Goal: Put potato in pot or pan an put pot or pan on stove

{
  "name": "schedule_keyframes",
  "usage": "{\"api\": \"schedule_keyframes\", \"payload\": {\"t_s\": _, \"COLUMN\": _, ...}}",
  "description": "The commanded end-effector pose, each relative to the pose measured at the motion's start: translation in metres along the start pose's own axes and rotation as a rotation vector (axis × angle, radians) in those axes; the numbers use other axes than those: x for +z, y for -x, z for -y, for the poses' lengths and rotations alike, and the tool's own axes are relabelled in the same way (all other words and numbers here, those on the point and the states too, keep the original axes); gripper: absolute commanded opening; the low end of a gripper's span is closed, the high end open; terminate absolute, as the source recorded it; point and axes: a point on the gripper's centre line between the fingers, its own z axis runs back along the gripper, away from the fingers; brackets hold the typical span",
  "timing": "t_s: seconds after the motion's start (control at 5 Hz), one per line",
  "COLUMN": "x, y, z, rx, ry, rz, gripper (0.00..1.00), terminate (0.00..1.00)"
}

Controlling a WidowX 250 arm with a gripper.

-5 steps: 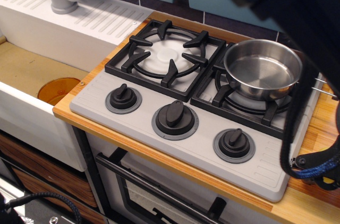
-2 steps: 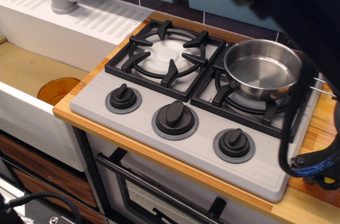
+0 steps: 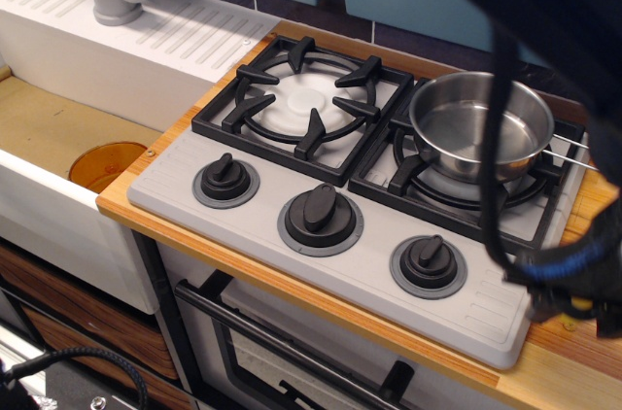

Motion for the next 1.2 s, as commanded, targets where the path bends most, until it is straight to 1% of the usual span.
{"api": "schedule_keyframes", "payload": {"t_s": 0.0, "x": 0.040, "y": -0.043, "z": -0.017, "rx": 0.002, "ry": 0.047, "rz": -0.031, "gripper": 0.00, "terminate": 0.00}}
{"api": "schedule_keyframes", "payload": {"t_s": 0.4, "x": 0.044, "y": -0.080, "z": -0.039, "rx": -0.022, "ry": 0.044, "rz": -0.067, "gripper": 0.00, "terminate": 0.00}}
{"api": "schedule_keyframes", "payload": {"t_s": 0.6, "x": 0.043, "y": -0.099, "z": -0.049, "rx": -0.035, "ry": 0.023, "rz": -0.070, "gripper": 0.00, "terminate": 0.00}}
{"api": "schedule_keyframes", "payload": {"t_s": 0.8, "x": 0.043, "y": -0.113, "z": -0.057, "rx": -0.050, "ry": 0.026, "rz": -0.086, "gripper": 0.00, "terminate": 0.00}}
{"api": "schedule_keyframes", "payload": {"t_s": 1.0, "x": 0.037, "y": -0.122, "z": -0.057, "rx": -0.048, "ry": 0.028, "rz": -0.085, "gripper": 0.00, "terminate": 0.00}}
